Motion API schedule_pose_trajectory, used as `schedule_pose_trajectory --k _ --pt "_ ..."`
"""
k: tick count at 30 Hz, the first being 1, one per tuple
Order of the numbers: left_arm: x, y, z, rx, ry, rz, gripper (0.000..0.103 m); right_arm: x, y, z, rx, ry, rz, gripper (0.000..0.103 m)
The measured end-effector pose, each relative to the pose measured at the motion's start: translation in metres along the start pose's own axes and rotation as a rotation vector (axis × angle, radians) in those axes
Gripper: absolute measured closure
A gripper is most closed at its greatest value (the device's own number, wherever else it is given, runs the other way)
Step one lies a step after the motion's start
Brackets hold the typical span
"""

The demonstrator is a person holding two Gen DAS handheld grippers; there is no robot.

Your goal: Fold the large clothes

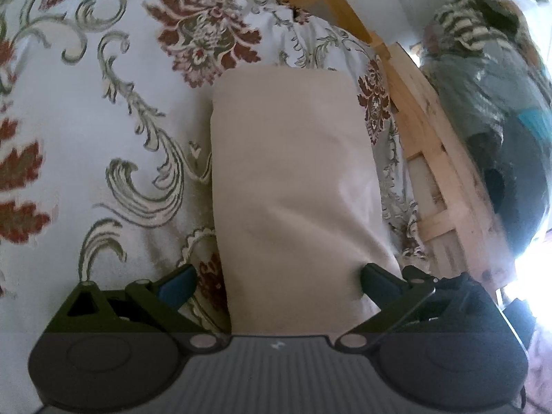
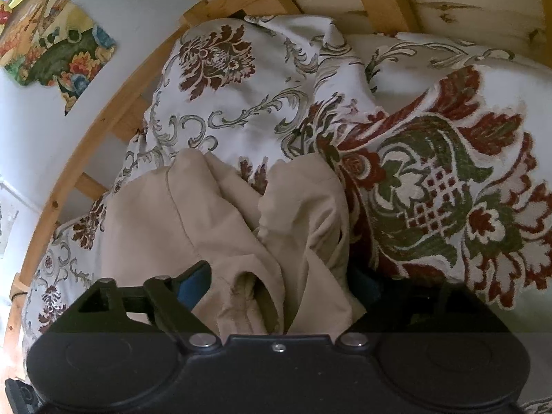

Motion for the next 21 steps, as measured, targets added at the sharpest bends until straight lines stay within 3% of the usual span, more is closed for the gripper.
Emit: schedule_pose_trajectory --k 6,11,21 --pt "0.002 -0.002 -0.017 0.060 0.077 -0.009 0.005 -0.007 0.006 0.019 -0.083 -0.181 0.018 0.010" --pt "0.000 0.001 -0.020 0.102 0.093 -0.014 0.000 -0.013 0.012 0.024 -0.136 -0.256 0.027 0.010" --pt "0.001 0.006 -0.016 0.085 0.078 0.009 0.000 -0.020 0.020 0.033 -0.196 -0.334 0.032 0.006"
Point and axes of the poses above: each gripper's, at about its wrist camera, not at the fingertips, and y roughly the way its jaws point, z to its left, x to its top, the point moved 1 cm from there along y, roughly the way its jaws point, and after that the axes turned 2 degrees about z, right-handed, at the moved point
